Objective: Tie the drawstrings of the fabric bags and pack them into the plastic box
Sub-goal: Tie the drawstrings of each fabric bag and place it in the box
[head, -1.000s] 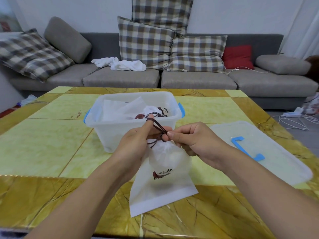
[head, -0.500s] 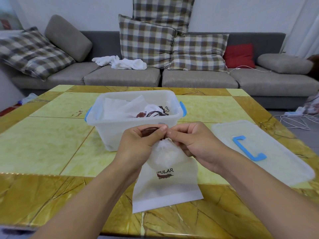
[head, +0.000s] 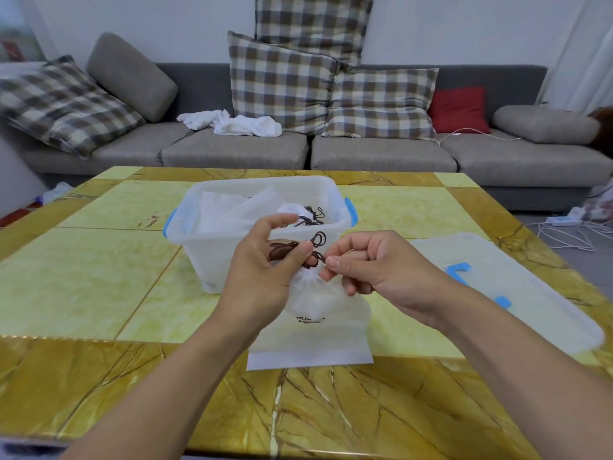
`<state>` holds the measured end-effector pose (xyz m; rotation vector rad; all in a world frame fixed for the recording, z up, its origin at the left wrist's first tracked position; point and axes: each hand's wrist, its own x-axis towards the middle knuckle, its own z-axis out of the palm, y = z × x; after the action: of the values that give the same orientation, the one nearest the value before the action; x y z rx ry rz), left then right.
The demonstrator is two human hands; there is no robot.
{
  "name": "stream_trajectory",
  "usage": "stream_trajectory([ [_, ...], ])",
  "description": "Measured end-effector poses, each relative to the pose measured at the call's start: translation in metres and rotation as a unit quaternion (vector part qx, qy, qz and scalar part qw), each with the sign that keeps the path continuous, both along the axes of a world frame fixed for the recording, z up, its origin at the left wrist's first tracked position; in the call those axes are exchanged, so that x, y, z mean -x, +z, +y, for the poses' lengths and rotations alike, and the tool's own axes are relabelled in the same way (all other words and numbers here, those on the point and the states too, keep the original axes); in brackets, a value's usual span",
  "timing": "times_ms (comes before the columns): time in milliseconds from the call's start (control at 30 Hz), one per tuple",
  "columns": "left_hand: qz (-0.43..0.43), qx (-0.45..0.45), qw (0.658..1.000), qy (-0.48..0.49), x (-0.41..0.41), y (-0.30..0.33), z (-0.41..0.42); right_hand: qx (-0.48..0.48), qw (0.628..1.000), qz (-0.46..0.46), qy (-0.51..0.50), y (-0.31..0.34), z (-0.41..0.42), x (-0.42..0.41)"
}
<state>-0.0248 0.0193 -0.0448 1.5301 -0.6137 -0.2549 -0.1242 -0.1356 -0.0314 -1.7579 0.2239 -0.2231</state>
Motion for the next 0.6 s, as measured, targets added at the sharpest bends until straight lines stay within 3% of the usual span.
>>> stream_trajectory([
  [133,0.066,0.025,0.997,0.005,0.000,0.001,-0.003,-0.022,0.999,-0.012,-0.036,0.001,0.002,-0.002],
  [267,0.105,0.069,0.992,-0.020,-0.002,-0.002,-0.006,-0.061,0.998,0.001,-0.011,-0.001,0.004,-0.004],
  [500,0.095,0.087,0.992,-0.012,0.001,-0.001,-0.009,0.031,0.995,-0.041,-0.083,-0.013,0.013,-0.010],
  [600,0.068,0.094,0.993,-0.007,0.002,0.002,-0.009,-0.010,0.990,-0.091,-0.109,-0.016,0.019,-0.013],
])
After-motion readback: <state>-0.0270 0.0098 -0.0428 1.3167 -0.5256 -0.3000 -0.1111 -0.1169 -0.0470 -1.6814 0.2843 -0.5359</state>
